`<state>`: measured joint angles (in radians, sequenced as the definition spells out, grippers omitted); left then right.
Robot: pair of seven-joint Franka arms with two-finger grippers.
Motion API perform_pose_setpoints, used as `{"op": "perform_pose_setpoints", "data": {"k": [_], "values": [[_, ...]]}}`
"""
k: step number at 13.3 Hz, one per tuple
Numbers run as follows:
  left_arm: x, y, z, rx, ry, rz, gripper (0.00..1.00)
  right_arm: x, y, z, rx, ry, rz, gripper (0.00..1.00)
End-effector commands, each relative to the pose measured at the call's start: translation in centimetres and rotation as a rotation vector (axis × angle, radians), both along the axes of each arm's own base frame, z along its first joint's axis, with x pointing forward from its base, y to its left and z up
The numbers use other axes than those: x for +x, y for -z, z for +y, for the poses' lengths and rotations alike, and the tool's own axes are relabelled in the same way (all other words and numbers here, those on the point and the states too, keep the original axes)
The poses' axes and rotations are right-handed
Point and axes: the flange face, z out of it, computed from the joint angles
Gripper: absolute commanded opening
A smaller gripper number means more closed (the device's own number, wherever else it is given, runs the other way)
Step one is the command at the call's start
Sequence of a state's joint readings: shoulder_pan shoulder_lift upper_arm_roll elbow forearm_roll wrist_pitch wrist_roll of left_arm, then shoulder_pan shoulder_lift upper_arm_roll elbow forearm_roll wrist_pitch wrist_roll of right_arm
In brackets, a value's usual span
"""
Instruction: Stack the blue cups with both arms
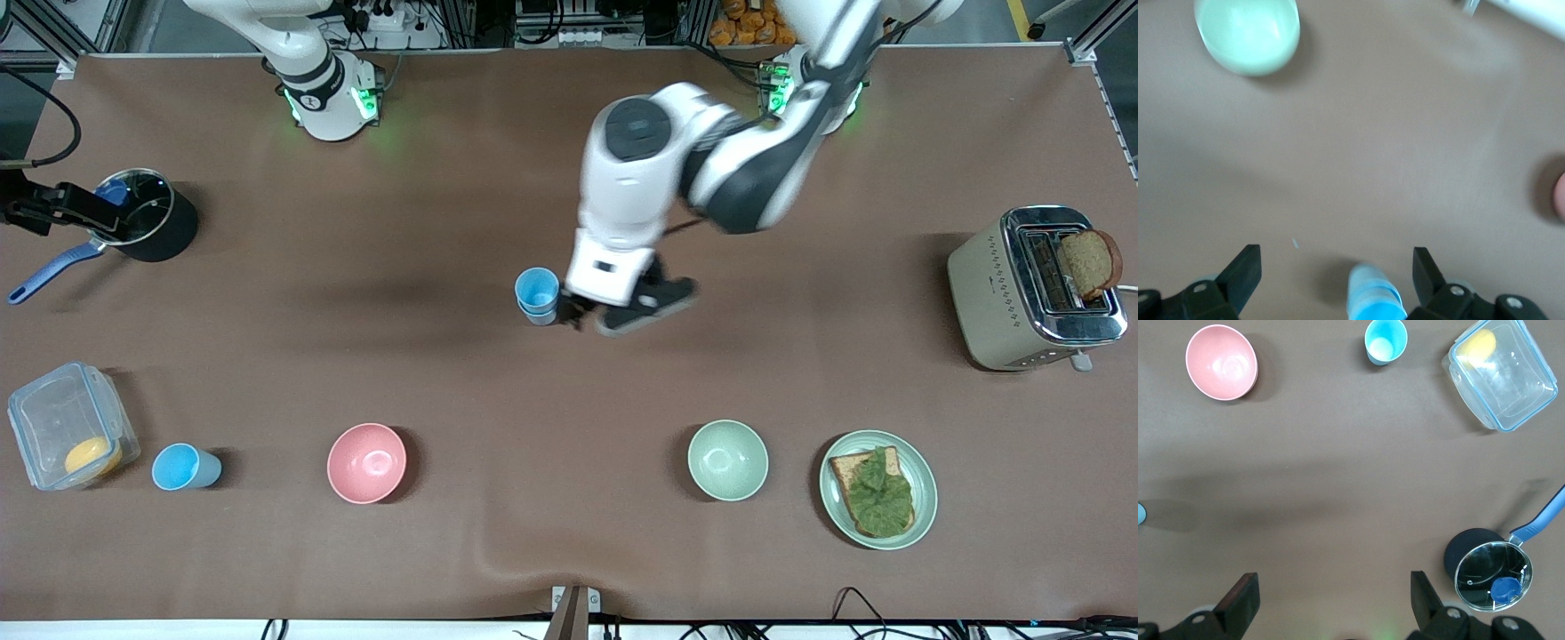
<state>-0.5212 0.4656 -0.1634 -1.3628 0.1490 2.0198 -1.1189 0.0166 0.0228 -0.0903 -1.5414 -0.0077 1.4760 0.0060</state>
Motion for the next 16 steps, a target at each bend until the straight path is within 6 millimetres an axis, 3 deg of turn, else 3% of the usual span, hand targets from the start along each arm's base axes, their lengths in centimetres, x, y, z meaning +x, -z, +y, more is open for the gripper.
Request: {"op": "perform_pose_setpoints", "data": {"k": [1, 3, 6, 11, 16], "values": [[2.7, -4.9, 8.8, 0.063, 0.12, -0.039, 1.0, 0.0, 0.0, -0.3, -0.022, -0.017, -0.002, 1.0], [4.0, -7.5, 15.3, 0.123, 0.249, -0.019, 1.0, 0.0, 0.0, -0.3, -0.021, -0.018, 0.0, 1.0], [3.3, -8.7, 21.8, 0.148, 0.337, 0.046, 1.0, 0.0, -0.1, -0.2, -0.02, -0.02, -0.002, 1.0], [1.8, -11.5, 28.3, 0.194, 0.508, 0.028, 1.0, 0.0, 0.0, -0.2, -0.018, -0.018, 0.002, 1.0], [1.4, -12.9, 30.2, 0.203, 0.504, 0.056, 1.0, 0.0, 0.0, -0.3, -0.017, -0.017, 0.002, 1.0]]}}
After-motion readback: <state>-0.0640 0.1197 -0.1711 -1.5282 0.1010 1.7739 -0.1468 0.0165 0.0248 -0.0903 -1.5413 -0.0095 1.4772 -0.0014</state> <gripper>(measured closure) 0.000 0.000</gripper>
